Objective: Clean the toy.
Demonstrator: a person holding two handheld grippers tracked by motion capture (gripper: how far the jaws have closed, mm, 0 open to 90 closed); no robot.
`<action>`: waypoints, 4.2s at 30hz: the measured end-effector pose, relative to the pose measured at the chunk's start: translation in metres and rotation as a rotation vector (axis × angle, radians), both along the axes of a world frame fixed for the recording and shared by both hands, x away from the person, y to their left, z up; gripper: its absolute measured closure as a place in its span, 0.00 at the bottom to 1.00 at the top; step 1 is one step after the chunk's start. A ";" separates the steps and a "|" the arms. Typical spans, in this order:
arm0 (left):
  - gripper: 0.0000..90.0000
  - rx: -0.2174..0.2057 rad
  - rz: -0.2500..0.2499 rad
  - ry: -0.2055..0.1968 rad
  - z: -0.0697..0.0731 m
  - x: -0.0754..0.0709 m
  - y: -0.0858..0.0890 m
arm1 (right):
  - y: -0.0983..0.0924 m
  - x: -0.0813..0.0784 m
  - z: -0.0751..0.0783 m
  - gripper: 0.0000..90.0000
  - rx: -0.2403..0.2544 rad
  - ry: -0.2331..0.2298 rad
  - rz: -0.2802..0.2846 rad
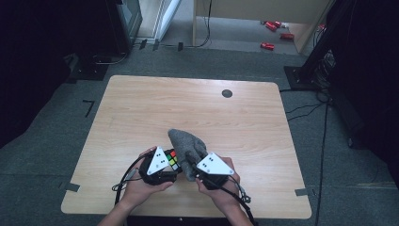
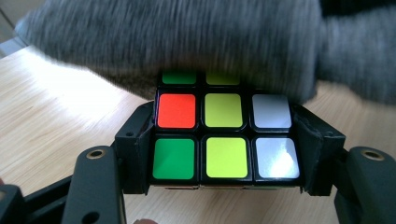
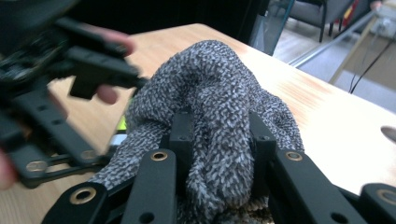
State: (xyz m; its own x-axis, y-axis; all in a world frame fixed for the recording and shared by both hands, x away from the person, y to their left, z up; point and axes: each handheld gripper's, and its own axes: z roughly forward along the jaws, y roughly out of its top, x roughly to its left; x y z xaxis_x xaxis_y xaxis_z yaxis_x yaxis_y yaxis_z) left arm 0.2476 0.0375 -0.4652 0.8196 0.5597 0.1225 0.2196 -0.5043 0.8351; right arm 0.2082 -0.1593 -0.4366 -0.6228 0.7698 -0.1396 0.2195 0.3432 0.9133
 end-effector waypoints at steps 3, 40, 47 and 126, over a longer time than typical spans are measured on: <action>0.39 0.031 -0.009 -0.005 -0.002 -0.002 -0.004 | 0.014 -0.006 -0.003 0.79 -0.071 -0.031 0.031; 0.39 -0.167 -0.123 -0.011 0.001 0.000 0.015 | -0.017 0.004 0.010 0.79 0.011 -0.044 -0.030; 0.39 -0.320 -0.187 -0.002 0.005 -0.001 0.027 | -0.038 0.017 -0.002 0.79 0.233 0.084 0.054; 0.39 -0.599 -0.139 0.076 0.016 0.019 0.068 | -0.040 0.020 -0.003 0.81 0.238 0.141 0.058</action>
State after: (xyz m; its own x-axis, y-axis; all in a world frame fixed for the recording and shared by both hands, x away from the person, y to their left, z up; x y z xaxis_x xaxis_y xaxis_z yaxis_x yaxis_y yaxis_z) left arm 0.2664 0.1053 -0.4492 0.8840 0.4000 -0.2418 0.2557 0.0192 0.9666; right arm 0.2286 -0.1994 -0.4391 -0.6676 0.7328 0.1318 0.3360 0.1385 0.9316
